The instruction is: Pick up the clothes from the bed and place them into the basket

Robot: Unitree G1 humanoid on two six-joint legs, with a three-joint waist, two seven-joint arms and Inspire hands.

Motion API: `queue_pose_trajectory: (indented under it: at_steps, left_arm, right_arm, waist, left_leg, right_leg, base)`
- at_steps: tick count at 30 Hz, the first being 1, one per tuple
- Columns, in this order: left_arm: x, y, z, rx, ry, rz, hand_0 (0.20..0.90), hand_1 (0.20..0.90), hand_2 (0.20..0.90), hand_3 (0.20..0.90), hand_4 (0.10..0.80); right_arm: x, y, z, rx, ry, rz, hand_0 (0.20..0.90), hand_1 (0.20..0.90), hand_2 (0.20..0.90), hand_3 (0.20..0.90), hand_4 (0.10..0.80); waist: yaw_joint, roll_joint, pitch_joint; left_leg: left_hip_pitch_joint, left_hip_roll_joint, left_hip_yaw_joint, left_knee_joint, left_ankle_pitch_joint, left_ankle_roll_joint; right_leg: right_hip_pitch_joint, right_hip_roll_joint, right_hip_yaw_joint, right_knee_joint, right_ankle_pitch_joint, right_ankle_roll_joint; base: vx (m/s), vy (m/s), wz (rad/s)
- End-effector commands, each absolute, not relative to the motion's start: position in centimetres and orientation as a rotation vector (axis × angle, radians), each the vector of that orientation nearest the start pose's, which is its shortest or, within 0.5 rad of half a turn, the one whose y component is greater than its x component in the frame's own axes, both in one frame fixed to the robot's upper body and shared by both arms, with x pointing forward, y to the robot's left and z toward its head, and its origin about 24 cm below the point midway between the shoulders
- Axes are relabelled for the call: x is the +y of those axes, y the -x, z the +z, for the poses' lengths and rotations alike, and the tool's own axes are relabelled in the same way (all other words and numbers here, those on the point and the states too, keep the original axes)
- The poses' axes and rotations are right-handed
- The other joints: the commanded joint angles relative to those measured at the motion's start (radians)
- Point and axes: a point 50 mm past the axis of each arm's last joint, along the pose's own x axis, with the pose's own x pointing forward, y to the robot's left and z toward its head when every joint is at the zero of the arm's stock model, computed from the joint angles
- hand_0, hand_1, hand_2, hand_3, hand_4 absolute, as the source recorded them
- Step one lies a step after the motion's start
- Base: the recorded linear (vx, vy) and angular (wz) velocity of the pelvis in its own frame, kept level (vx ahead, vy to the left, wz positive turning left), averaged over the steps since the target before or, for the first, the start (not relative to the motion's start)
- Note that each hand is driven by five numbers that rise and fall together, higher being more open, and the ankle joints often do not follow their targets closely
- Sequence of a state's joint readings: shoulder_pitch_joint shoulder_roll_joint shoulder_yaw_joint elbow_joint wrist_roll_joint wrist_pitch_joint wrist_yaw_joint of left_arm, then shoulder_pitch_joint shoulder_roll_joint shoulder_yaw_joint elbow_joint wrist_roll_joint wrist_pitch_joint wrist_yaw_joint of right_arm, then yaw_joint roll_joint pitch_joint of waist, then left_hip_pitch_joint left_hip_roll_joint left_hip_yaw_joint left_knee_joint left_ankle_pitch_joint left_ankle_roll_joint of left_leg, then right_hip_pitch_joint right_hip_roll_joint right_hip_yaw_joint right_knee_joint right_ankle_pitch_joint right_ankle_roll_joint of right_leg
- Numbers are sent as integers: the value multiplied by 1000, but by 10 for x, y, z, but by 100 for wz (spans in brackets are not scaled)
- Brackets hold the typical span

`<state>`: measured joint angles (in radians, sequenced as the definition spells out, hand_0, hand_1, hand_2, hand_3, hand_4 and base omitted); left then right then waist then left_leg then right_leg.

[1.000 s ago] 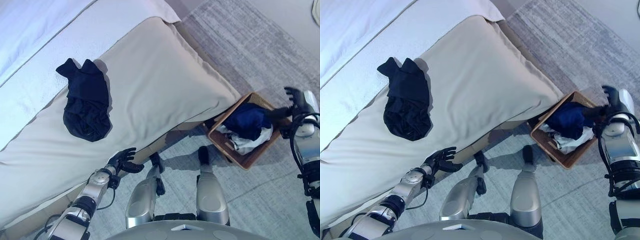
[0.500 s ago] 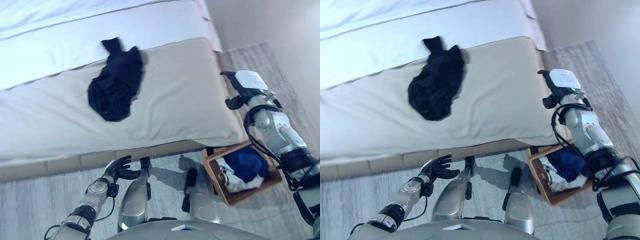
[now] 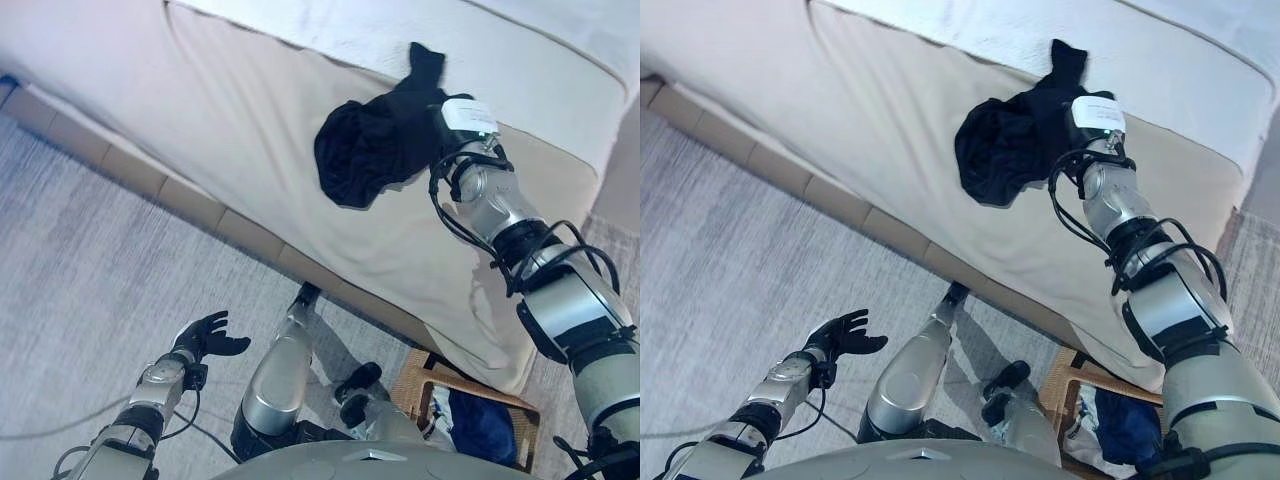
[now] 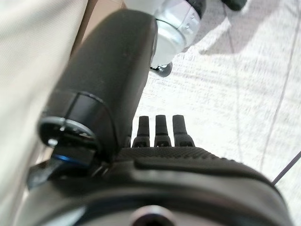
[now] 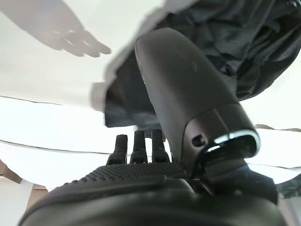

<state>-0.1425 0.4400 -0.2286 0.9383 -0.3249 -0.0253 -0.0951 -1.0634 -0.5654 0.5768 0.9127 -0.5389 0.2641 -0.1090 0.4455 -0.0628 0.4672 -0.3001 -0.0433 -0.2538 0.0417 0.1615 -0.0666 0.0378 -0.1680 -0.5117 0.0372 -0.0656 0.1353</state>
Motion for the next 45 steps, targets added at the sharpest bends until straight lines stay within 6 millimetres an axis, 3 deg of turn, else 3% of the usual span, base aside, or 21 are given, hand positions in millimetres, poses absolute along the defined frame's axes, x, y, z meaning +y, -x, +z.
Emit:
queue_pose_trajectory:
  at_steps: [1, 12, 15, 19, 20, 21, 26, 34, 38, 43, 45]
  left_arm:
    - [271, -191, -97, 777, -174, 23, 900, 900, 900, 900, 800]
    - [265, -197, -93, 717, -183, -1, 900, 900, 900, 900, 800]
    - [263, -199, -92, 705, -178, -7, 900, 900, 900, 900, 800]
    - [256, -200, -93, 692, -161, -22, 900, 900, 900, 900, 800]
    - [255, -199, -94, 693, -157, -25, 900, 900, 900, 900, 800]
    - [254, -198, -94, 696, -155, -27, 900, 900, 900, 900, 800]
    - [251, -193, -98, 711, -151, -36, 900, 900, 900, 900, 800]
    - [254, -186, -102, 730, -171, -18, 900, 900, 900, 900, 800]
    - [256, -182, -104, 746, -175, -14, 900, 900, 900, 900, 800]
    - [257, -175, -109, 784, -189, -21, 900, 900, 900, 900, 800]
    - [257, -172, -110, 792, -191, -23, 900, 900, 900, 900, 800]
  right_arm:
    - [-226, -413, 229, -28, 1495, -368, 900, 900, 900, 900, 800]
    - [-235, -415, 211, 164, 1579, -340, 900, 900, 900, 900, 800]
    - [-227, -418, 220, 82, 1596, -339, 900, 900, 900, 900, 800]
    - [-189, -421, 240, -191, 1489, -231, 900, 900, 900, 900, 800]
    - [-180, -421, 243, -221, 1446, -193, 573, 573, 573, 518, 418]
    - [-171, -420, 247, -275, 1388, -166, 300, 300, 300, 200, 100]
    - [-148, -416, 251, -349, 905, -63, 300, 300, 300, 200, 100]
    - [-124, -402, 267, -487, 486, 15, 300, 300, 300, 200, 100]
    - [-125, -395, 278, -565, 461, -24, 300, 300, 300, 200, 100]
    - [-134, -387, 287, -645, 689, -102, 300, 300, 300, 200, 100]
    - [-136, -385, 288, -654, 685, -105, 300, 300, 300, 200, 100]
  waist:
    - [24, 9, -13]
    - [63, 28, 4]
    - [67, 34, 12]
    - [68, 41, 29]
    - [68, 42, 31]
    - [67, 42, 33]
    - [58, 37, 40]
    - [32, 22, 14]
    - [13, 11, -11]
    - [-6, -5, -55]
    - [-10, -8, -67]
  left_leg:
    - [46, -36, 76, 54, -174, 102]
    - [36, -28, 46, 24, -148, 95]
    - [29, -28, 42, 21, -142, 93]
    - [7, -31, 37, 34, -140, 91]
    - [3, -30, 38, 37, -139, 91]
    - [1, -30, 38, 38, -139, 90]
    - [6, -24, 47, 42, -148, 87]
    - [57, -16, 65, 37, -172, 83]
    - [83, -11, 79, 26, -179, 82]
    - [114, -7, 88, 17, -186, 81]
    - [125, -6, 90, 18, -192, 83]
  right_leg:
    - [-104, -24, 42, 170, 10, -65]
    - [-118, -46, 10, 217, -10, -57]
    - [-123, -47, 6, 221, -15, -57]
    - [-147, -47, 6, 234, -22, -61]
    - [-153, -47, 4, 239, -25, -61]
    - [-156, -47, 1, 242, -23, -59]
    - [-153, -46, 2, 238, -17, -56]
    - [-109, -45, 22, 208, 5, -49]
    - [-90, -37, 35, 183, 16, -44]
    - [-64, -28, 48, 152, 14, -45]
    - [-55, -27, 51, 148, 16, -45]
  base:
    - [57, -13, 20]
    - [50, -2, 13]
    - [0, 0, 0]
    - [0, 0, 0]
    - [15, -7, -4]
    - [0, 0, 0]
    - [7, -16, 2]
    - [21, -11, 1]
    - [-3, -1, -8]
    - [-7, 20, -16]
    - [7, 4, -11]
